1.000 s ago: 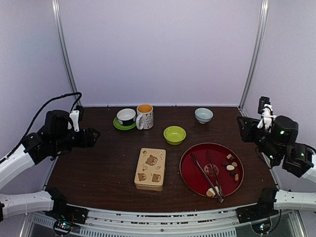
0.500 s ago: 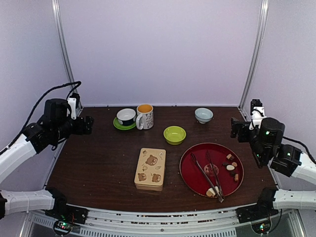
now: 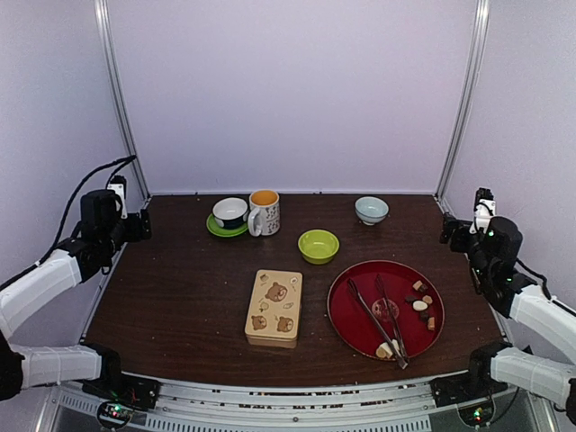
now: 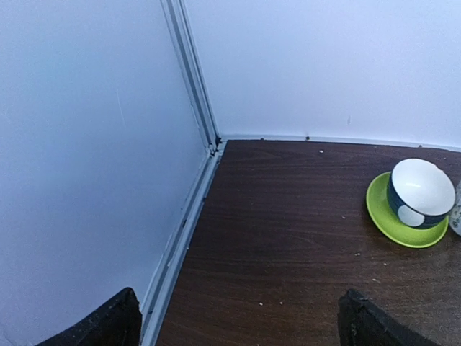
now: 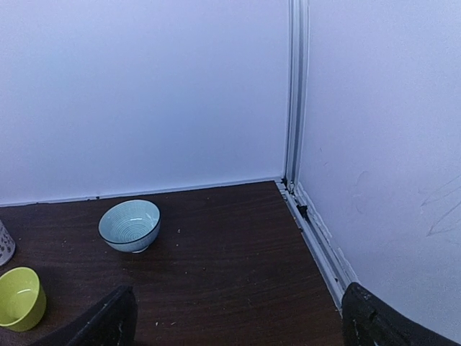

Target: Pack the chocolate

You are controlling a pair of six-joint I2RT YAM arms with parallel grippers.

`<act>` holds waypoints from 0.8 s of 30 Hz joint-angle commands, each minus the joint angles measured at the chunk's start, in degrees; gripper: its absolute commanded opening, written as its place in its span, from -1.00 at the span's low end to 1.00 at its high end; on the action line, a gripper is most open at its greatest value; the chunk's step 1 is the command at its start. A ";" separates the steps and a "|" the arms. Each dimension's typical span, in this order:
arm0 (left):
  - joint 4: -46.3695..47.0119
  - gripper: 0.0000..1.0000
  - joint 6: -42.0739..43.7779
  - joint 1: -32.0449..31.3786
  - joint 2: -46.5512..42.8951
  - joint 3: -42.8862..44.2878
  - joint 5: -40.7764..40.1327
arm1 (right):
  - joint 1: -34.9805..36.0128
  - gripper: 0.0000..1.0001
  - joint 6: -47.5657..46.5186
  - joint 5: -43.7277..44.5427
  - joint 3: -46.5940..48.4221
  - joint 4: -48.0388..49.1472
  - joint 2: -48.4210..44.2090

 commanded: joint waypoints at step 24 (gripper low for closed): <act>69.34 0.95 15.41 6.86 21.98 -25.29 6.45 | -6.00 0.97 -5.47 -11.25 -12.41 44.68 23.68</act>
